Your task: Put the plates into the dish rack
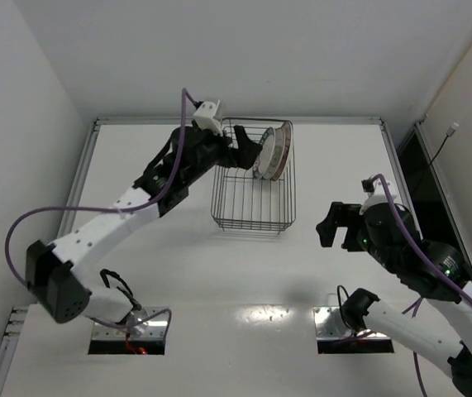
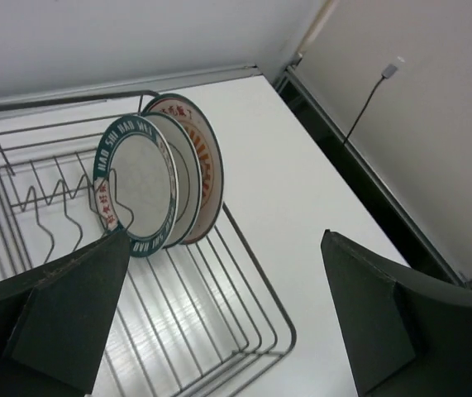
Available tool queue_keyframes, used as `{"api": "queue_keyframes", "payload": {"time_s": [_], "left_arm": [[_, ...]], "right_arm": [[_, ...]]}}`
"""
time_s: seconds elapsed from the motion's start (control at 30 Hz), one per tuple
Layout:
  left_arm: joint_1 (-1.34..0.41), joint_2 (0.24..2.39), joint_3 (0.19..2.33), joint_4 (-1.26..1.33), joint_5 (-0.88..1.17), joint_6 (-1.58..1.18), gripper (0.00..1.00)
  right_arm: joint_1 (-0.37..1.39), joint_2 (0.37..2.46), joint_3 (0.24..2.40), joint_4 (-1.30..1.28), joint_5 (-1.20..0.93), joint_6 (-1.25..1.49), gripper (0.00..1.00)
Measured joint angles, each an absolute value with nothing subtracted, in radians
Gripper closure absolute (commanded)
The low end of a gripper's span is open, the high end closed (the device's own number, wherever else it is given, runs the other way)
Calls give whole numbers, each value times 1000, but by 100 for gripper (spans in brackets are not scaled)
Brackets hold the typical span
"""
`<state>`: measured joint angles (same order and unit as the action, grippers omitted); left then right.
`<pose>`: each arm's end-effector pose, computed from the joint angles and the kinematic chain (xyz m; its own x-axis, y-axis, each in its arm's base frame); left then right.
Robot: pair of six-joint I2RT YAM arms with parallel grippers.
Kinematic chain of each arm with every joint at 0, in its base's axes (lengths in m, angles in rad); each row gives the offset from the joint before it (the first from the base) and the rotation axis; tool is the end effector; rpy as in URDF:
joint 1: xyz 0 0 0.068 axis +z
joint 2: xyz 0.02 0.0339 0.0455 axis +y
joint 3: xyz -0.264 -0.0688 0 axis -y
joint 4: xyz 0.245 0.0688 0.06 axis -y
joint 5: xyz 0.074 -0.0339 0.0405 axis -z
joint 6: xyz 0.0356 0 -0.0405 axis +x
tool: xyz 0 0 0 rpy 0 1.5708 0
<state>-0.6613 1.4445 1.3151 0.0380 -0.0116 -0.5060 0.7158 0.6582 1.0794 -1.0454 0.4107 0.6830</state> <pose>0.2738 -0.2125 0.3933 -0.3562 -0.3369 -0.8716 0.4943 0.7236 -0.4817 0.0823 0.0528 0.3676 -0.5675 0.2733 -0.7767 0.0013 0.9436 0.3311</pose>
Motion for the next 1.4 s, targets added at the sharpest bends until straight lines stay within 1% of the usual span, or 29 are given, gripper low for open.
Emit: {"api": "queue_keyframes", "payload": {"time_s": [0.1,0.23,0.3,0.33,0.37,0.53,0.67,0.77,0.9,1.03,1.13,1.33,1.37,1.4], "left_arm": [[-692,1285,1225,-15,-44,-435,0],[-720,1047,1073,-115,-164,-320,0],[-720,939,981,-141,-231,-265,0],[-720,898,936,-150,-253,-244,0],[-720,843,880,-154,-274,-217,0],[-720,623,599,-168,-327,-131,0],[-720,424,434,-147,-351,-66,0],[-720,325,393,-93,-388,-46,0],[-720,338,387,-25,-393,-33,0],[-720,428,387,-10,-409,-27,0],[-720,464,387,-10,-419,-26,0],[-720,459,375,-7,-419,-26,0],[-720,452,374,-7,-422,-26,0],[-720,447,373,-5,-425,-26,0]], "right_arm": [[716,657,1082,-1075,426,708,0],[716,636,1047,-1069,406,746,0],[716,608,976,-1050,370,761,6],[716,598,942,-1046,349,767,11],[715,584,893,-1024,323,773,12],[716,499,647,-954,208,820,12],[716,462,656,-965,200,830,11],[716,464,675,-925,209,826,10],[716,509,634,-866,236,812,10],[716,595,591,-842,268,811,15],[717,640,575,-817,282,814,15],[725,612,535,-793,311,842,15],[724,602,538,-794,323,844,12],[724,593,545,-799,342,847,12]]}}
